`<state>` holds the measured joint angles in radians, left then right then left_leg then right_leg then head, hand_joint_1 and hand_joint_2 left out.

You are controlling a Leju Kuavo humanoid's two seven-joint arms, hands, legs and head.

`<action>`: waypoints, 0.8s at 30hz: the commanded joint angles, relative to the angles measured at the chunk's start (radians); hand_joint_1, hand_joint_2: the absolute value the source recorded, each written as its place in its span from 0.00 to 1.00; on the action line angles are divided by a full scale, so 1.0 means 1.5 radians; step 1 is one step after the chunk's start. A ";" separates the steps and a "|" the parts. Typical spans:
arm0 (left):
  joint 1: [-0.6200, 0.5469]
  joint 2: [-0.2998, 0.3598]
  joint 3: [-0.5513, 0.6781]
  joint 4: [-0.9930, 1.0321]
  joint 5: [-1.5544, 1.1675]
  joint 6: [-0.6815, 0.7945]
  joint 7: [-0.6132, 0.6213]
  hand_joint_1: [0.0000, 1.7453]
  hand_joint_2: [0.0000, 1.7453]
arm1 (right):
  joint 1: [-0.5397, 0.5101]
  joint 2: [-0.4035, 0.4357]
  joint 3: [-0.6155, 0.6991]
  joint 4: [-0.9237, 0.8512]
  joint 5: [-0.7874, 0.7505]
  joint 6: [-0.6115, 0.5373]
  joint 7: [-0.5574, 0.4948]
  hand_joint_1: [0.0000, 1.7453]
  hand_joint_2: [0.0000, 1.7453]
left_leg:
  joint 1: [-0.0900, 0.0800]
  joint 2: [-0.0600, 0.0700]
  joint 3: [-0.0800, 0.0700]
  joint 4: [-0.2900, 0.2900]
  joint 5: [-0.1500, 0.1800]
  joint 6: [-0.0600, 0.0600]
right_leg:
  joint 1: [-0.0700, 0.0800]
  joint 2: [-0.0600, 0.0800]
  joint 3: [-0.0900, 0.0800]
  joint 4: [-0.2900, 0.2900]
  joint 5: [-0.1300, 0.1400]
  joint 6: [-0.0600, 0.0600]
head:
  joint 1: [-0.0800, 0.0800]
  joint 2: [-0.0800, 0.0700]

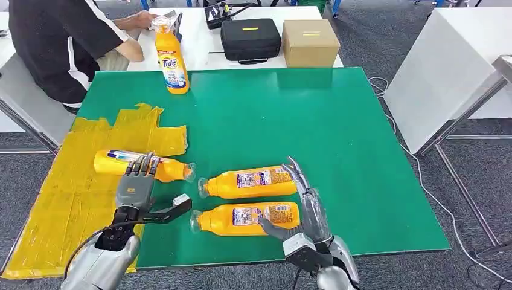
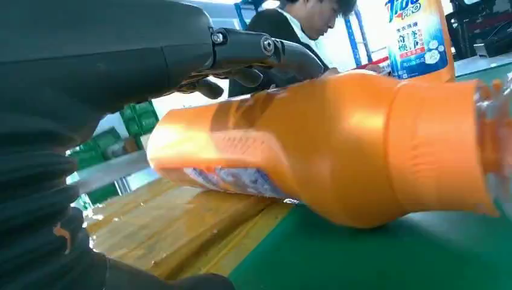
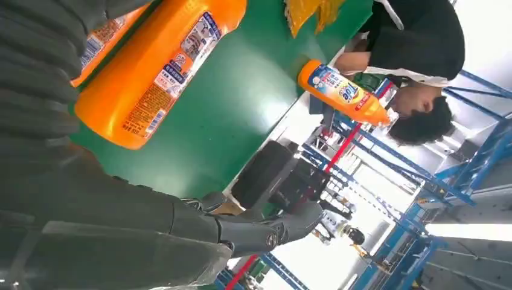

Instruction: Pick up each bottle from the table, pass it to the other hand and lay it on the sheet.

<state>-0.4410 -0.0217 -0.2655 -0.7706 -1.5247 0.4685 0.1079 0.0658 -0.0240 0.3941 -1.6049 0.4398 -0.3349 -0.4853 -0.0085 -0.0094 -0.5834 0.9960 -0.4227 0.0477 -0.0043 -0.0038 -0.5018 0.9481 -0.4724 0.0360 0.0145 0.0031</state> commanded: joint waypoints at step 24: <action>0.327 -0.053 -0.099 -0.520 0.582 -0.035 -0.339 0.00 1.00 | -0.077 -0.086 0.032 0.033 0.497 -0.171 0.273 0.00 1.00 | 0.000 0.002 0.001 -0.001 -0.001 -0.002 | -0.001 0.002 0.000 -0.001 0.000 0.000 | 0.000 0.000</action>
<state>0.0431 -0.0782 -0.3430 -1.5847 -0.7575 0.4894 -0.3605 0.0666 -0.0759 0.4044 -1.6449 0.9100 -0.5959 -0.2810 -0.0091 -0.0089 -0.5837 0.9958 -0.4231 0.0475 -0.0051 -0.0030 -0.5032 0.9475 -0.4725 0.0358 0.0149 0.0031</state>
